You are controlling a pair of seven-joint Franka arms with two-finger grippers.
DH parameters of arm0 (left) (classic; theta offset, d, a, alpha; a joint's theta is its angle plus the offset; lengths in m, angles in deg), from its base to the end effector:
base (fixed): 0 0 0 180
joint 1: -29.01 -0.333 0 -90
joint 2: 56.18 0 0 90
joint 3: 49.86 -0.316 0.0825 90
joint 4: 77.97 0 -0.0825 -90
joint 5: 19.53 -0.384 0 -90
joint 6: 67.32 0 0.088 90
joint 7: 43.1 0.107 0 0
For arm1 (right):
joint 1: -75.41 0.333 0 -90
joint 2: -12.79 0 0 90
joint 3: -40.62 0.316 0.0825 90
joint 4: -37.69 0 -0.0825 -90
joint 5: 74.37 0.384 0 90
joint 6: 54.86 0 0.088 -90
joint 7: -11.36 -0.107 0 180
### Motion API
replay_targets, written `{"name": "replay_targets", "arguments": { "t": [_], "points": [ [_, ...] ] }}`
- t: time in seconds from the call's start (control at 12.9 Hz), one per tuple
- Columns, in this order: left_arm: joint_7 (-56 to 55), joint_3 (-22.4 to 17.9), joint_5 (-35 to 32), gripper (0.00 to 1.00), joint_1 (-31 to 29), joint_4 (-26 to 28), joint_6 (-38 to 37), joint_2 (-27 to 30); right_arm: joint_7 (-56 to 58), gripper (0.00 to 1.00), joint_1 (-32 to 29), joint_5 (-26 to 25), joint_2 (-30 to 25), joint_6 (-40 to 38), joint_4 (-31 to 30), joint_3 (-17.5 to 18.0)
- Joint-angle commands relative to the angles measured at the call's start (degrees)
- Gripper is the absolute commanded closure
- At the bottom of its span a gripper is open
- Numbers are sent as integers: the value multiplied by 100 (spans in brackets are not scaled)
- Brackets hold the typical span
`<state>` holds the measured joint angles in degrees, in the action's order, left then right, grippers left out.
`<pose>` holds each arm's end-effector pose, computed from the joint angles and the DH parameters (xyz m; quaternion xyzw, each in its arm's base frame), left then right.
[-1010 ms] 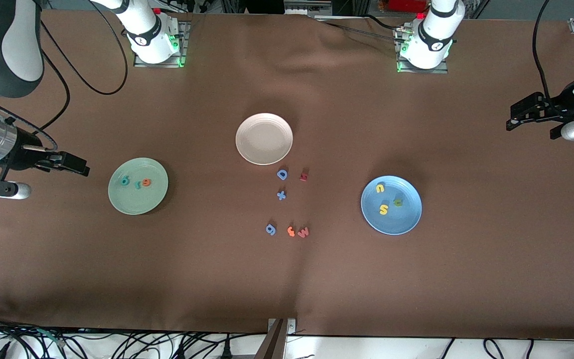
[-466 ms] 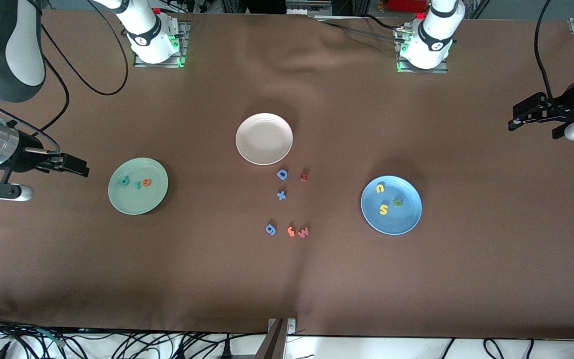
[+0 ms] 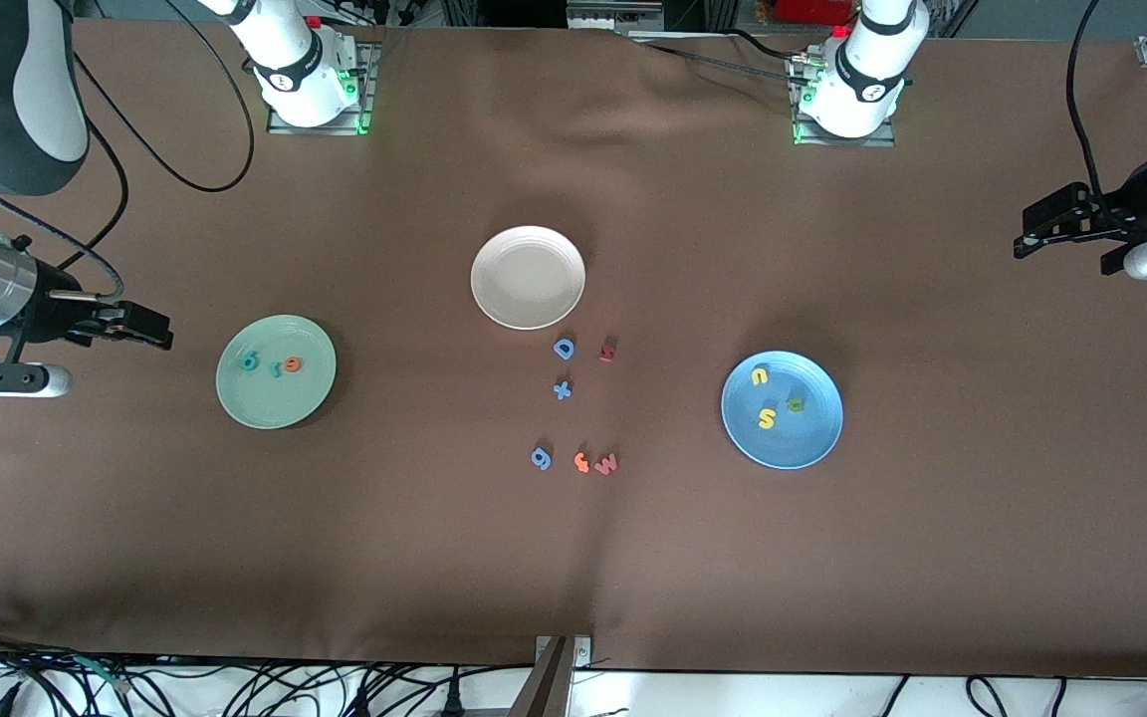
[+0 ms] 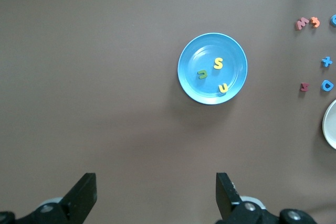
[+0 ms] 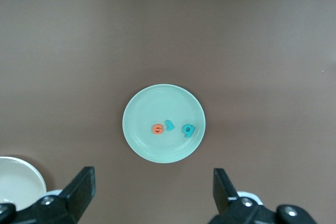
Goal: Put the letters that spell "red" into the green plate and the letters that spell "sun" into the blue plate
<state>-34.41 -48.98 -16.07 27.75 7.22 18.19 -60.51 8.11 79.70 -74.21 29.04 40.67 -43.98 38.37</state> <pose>0.5697 -0.0027 0.6149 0.9962 -0.0737 -0.0324 0.0334 0.6422 0.0263 0.5316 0.9997 -0.0101 -0.0205 0.0051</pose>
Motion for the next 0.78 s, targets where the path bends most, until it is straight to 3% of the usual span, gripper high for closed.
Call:
{"name": "replay_targets", "arguments": {
  "t": [0.0, 0.31, 0.7],
  "points": [
    [-16, 26, 128, 0, -32, -99, -113, -6, -167, 1, -385, -235, -174, 18, -77, 480],
    [-16, 26, 128, 0, -41, -99, -113, -6, -177, 1, -674, -287, -201, 88, -156, 831],
    [-16, 9, 120, 0, -41, -99, -122, 2, -186, 1, -666, -297, -210, 97, -156, 832]
  ]
}}
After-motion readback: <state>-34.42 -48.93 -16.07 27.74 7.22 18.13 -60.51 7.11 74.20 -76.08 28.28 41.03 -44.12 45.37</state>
